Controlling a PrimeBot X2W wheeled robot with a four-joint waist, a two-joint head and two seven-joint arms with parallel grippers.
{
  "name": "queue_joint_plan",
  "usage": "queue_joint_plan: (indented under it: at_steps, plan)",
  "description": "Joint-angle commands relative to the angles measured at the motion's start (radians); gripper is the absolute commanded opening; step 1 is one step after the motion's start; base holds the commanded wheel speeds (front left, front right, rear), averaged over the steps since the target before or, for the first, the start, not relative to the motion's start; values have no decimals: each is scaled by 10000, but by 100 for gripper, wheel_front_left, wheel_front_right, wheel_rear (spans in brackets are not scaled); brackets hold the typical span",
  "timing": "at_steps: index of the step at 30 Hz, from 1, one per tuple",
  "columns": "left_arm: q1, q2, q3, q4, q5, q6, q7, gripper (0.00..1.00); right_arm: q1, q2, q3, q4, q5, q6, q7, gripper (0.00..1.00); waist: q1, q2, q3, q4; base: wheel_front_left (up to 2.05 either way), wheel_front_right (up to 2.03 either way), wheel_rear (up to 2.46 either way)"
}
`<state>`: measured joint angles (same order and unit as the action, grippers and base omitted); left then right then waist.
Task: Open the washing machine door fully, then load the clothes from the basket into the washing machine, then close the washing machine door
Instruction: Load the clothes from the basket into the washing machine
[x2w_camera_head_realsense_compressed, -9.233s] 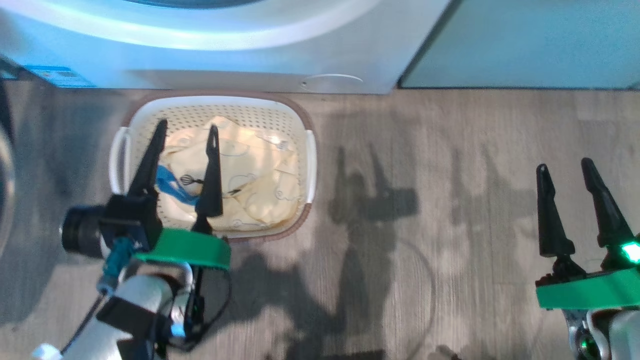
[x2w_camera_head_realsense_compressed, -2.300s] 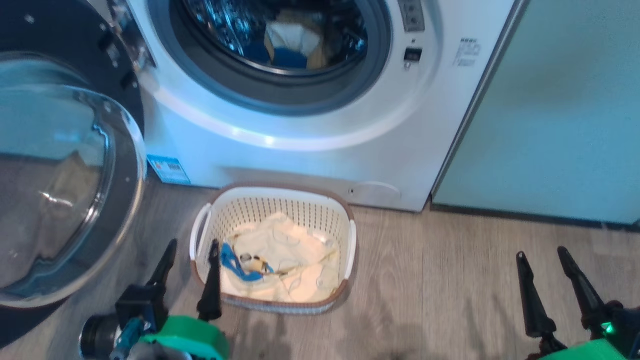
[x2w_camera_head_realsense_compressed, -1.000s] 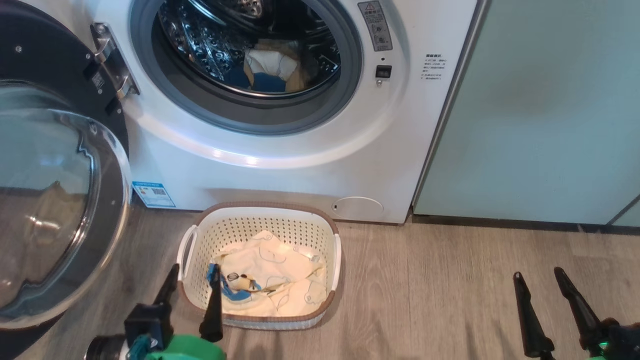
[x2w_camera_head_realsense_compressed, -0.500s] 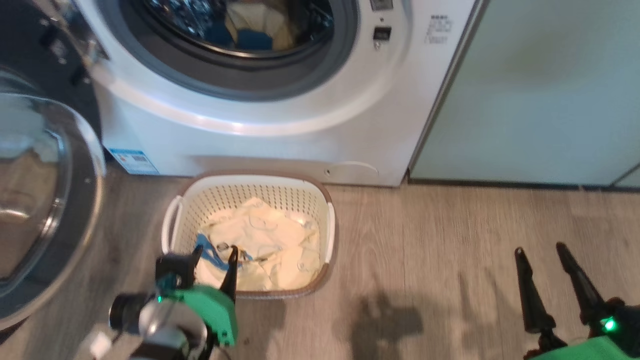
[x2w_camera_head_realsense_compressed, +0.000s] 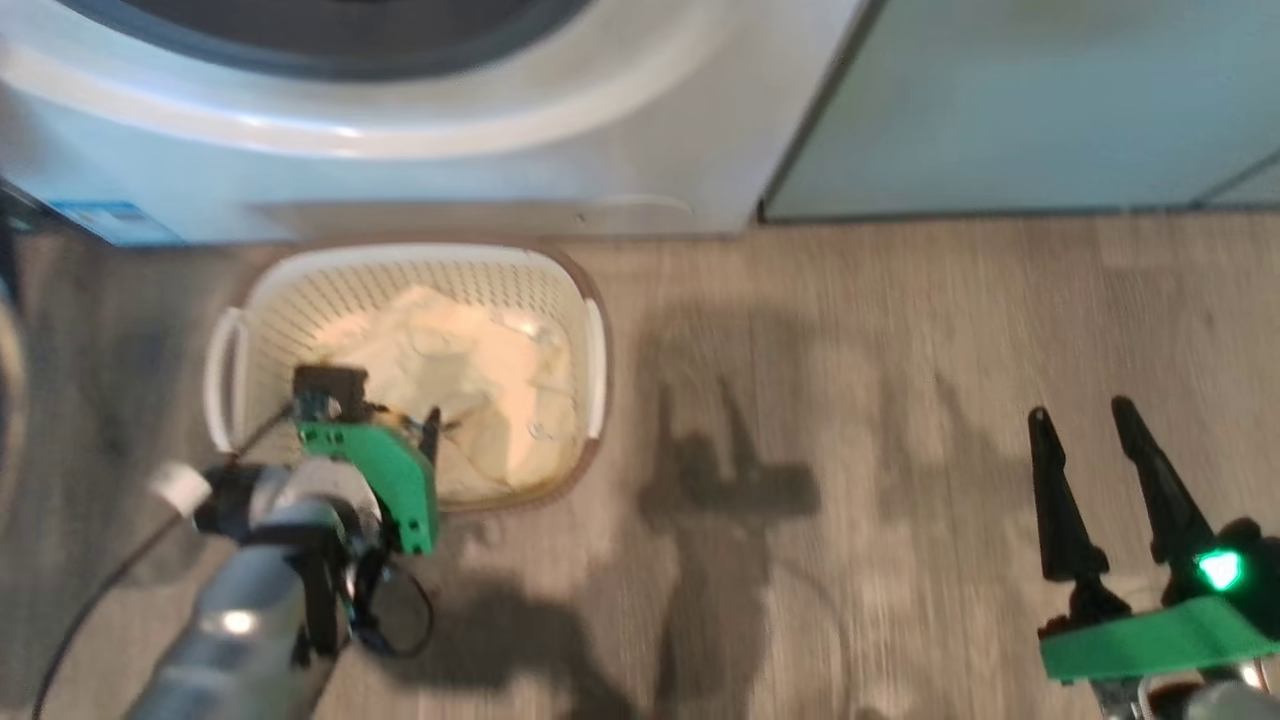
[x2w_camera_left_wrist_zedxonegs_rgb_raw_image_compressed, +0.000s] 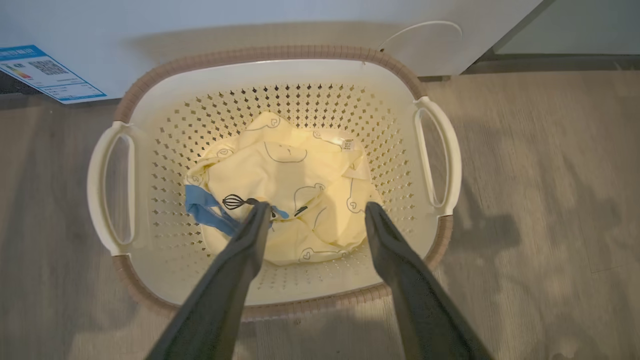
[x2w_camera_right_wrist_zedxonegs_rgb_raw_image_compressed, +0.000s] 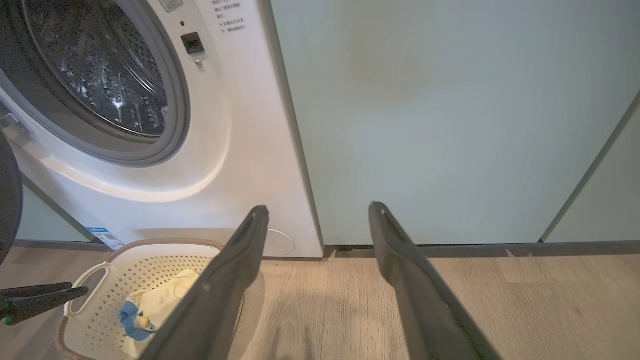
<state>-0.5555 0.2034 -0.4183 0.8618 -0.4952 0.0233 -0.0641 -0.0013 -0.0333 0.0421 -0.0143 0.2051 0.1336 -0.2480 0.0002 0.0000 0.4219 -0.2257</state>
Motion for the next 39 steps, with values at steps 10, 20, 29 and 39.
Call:
queue_joint_plan:
  at_steps: [10,20,29,39]
  plan:
    - [-1951,534,524,1921,-318,-504,316,100,-980,-169,480,-540,664,-29,-135,100,-2,0,2686,-1263,0,0,0]
    - [-3151,1481,925,3122,-601,-384,447,100,-1404,-169,912,-739,1138,-29,-136,100,-2,0,4274,-1857,0,0,0]
    - [-4145,2077,794,3506,-437,-158,679,100,-1483,-169,1232,-1095,1248,-29,-137,100,-2,0,5220,-1978,0,0,0]
    - [-4847,1740,610,3840,-473,79,1443,91,-924,-169,1233,-1728,1050,-29,-137,100,-2,0,5624,-1634,0,0,0]
